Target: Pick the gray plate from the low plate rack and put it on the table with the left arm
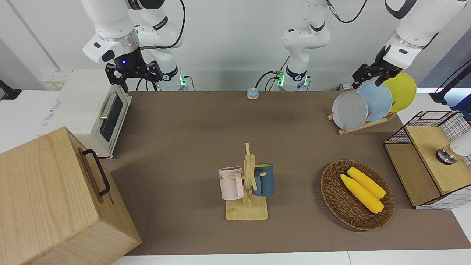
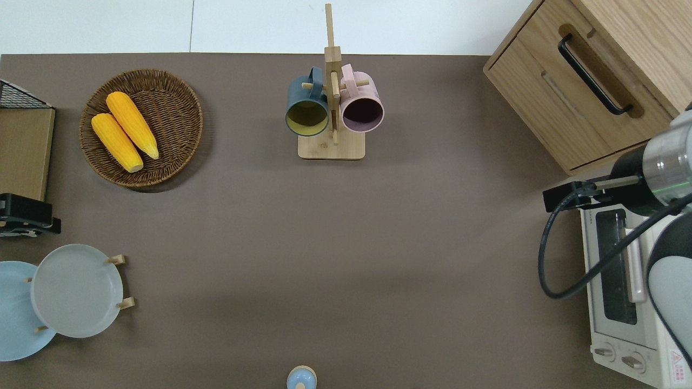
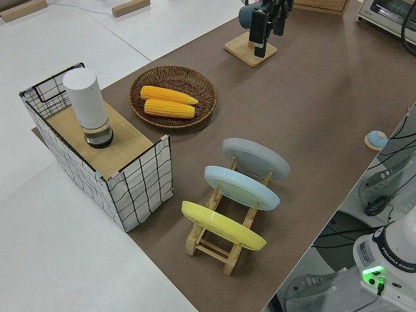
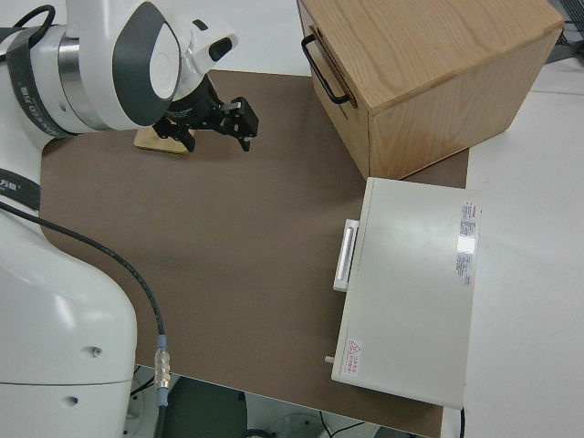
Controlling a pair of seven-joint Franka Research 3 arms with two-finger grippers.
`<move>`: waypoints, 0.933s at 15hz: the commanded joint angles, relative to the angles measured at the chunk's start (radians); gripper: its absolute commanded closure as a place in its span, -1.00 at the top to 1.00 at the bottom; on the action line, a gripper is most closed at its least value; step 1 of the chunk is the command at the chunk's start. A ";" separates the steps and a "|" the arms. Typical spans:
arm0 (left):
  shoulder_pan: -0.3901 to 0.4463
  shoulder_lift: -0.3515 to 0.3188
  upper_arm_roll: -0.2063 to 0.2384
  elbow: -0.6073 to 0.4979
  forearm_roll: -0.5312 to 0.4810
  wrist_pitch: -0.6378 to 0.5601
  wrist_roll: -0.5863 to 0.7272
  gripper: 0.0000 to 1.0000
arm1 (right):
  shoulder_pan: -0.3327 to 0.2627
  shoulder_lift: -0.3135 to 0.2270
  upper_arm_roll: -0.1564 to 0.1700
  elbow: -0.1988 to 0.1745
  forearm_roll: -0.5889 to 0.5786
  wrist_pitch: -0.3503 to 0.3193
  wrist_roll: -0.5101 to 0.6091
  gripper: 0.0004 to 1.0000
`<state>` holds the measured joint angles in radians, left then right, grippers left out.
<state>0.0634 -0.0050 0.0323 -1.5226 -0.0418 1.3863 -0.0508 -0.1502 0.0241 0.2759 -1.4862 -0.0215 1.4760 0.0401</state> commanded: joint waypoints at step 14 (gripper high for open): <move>0.003 -0.024 0.006 -0.166 0.099 0.178 -0.090 0.98 | -0.019 -0.001 0.017 0.009 -0.001 -0.014 0.012 0.97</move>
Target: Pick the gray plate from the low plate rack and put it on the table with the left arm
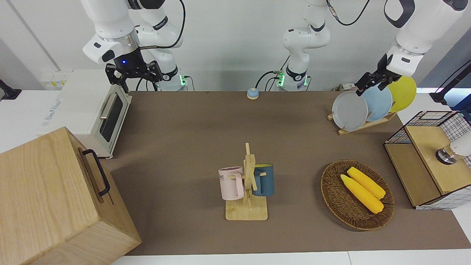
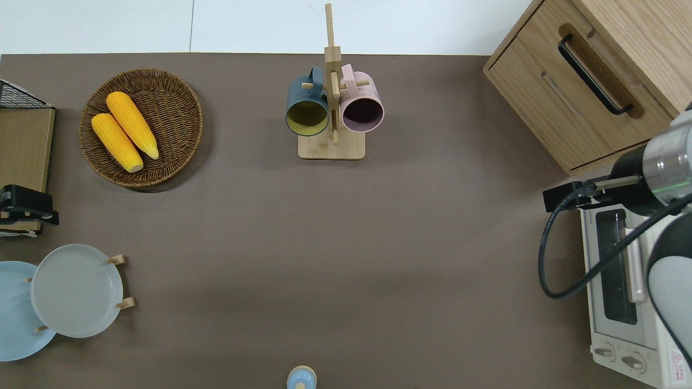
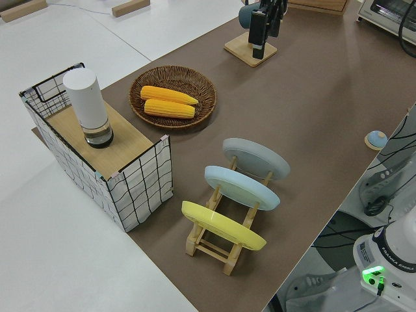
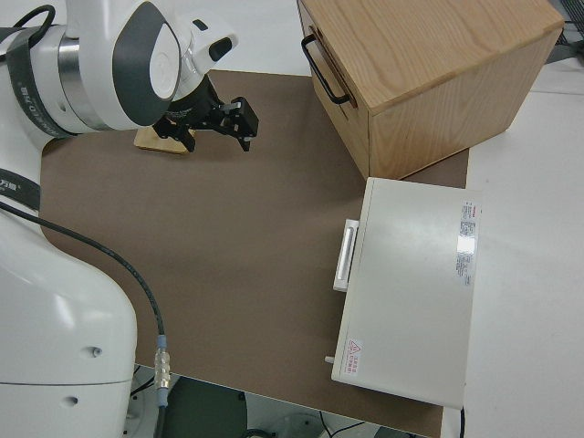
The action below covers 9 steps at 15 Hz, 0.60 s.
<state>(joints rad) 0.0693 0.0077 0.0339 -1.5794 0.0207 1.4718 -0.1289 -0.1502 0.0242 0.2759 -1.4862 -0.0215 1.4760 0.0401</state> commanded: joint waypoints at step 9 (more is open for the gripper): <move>-0.003 -0.094 -0.011 -0.415 0.291 0.217 0.000 0.98 | -0.019 -0.003 0.017 0.009 -0.001 -0.014 0.012 0.97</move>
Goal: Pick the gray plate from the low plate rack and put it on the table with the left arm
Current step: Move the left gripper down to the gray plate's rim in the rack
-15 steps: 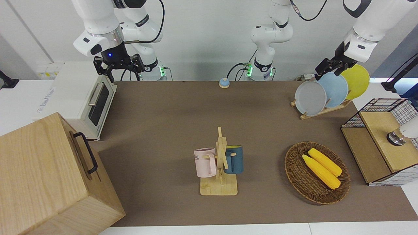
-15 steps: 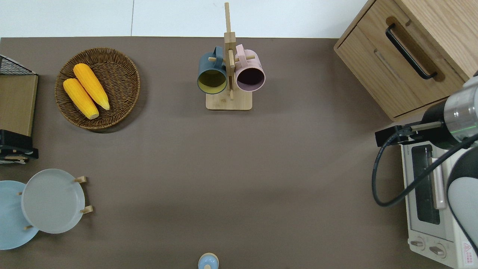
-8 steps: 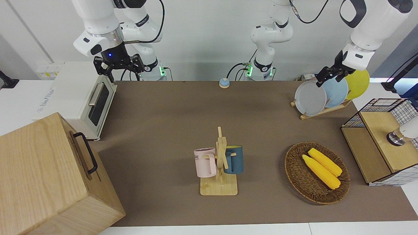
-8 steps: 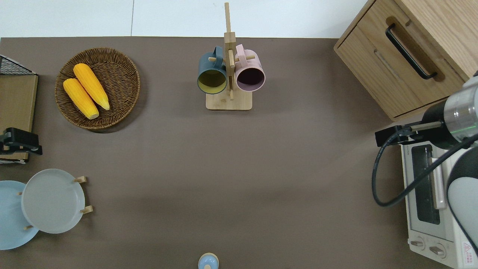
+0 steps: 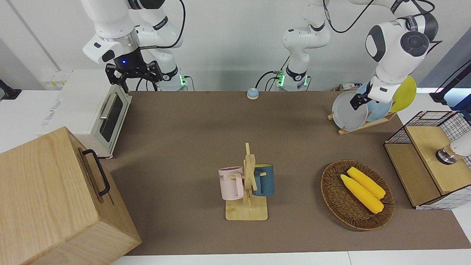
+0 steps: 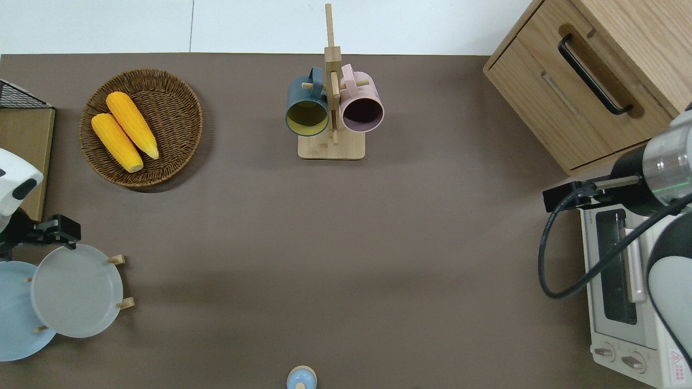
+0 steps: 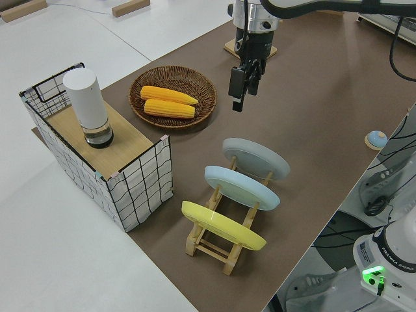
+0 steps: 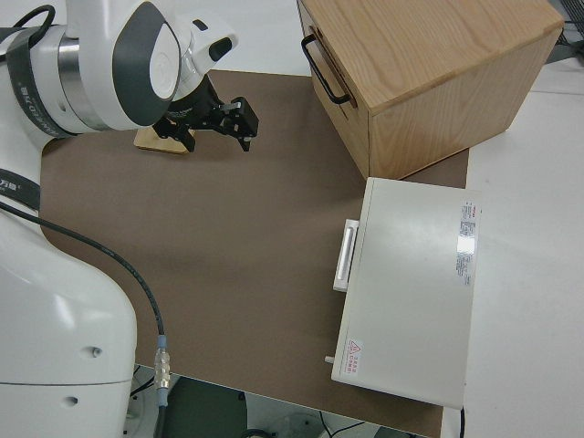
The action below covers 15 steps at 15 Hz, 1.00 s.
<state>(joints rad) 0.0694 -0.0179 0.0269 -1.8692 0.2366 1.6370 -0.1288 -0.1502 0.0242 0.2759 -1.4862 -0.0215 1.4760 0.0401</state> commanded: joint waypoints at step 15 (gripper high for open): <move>0.006 -0.102 0.004 -0.277 0.179 0.049 0.025 0.98 | -0.019 -0.003 0.017 0.009 -0.001 -0.014 0.012 0.97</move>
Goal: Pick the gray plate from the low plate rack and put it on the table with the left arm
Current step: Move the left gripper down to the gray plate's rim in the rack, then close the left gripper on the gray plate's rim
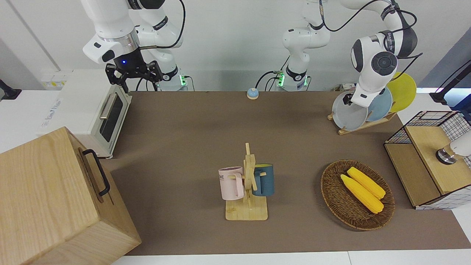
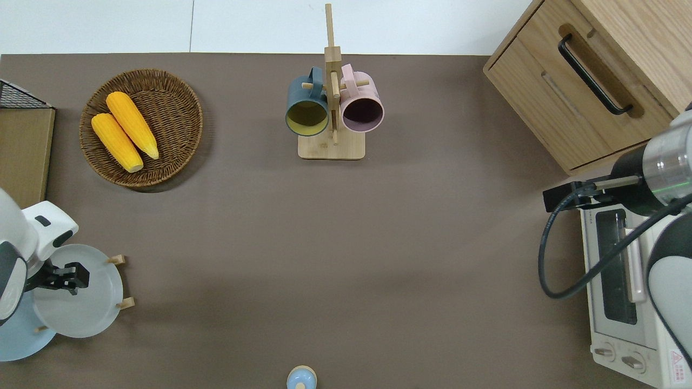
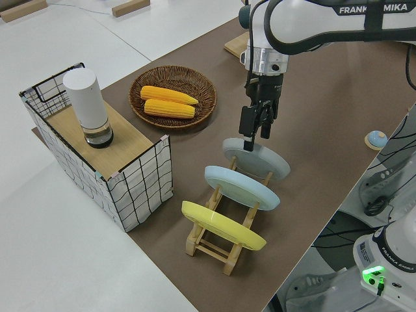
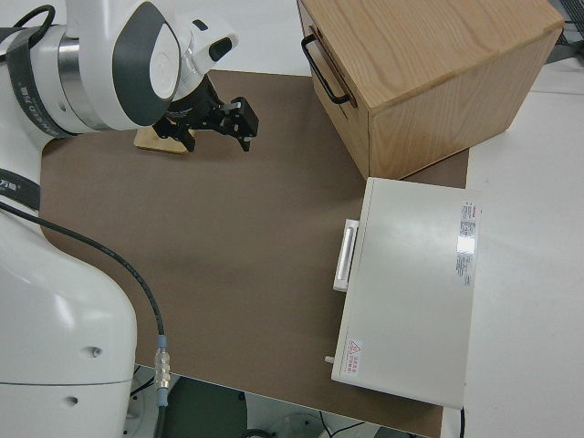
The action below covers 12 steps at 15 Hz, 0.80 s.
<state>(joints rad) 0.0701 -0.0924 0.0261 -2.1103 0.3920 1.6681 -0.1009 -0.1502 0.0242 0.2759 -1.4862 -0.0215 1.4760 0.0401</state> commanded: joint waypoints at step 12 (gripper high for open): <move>0.008 -0.023 0.032 -0.056 0.022 0.022 -0.010 -0.74 | -0.019 -0.003 0.017 0.009 -0.001 -0.013 0.012 0.97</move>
<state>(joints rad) 0.0733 -0.0966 0.0516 -2.1335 0.3917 1.6696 -0.1028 -0.1502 0.0242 0.2759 -1.4862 -0.0215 1.4760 0.0401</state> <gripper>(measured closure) 0.855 0.013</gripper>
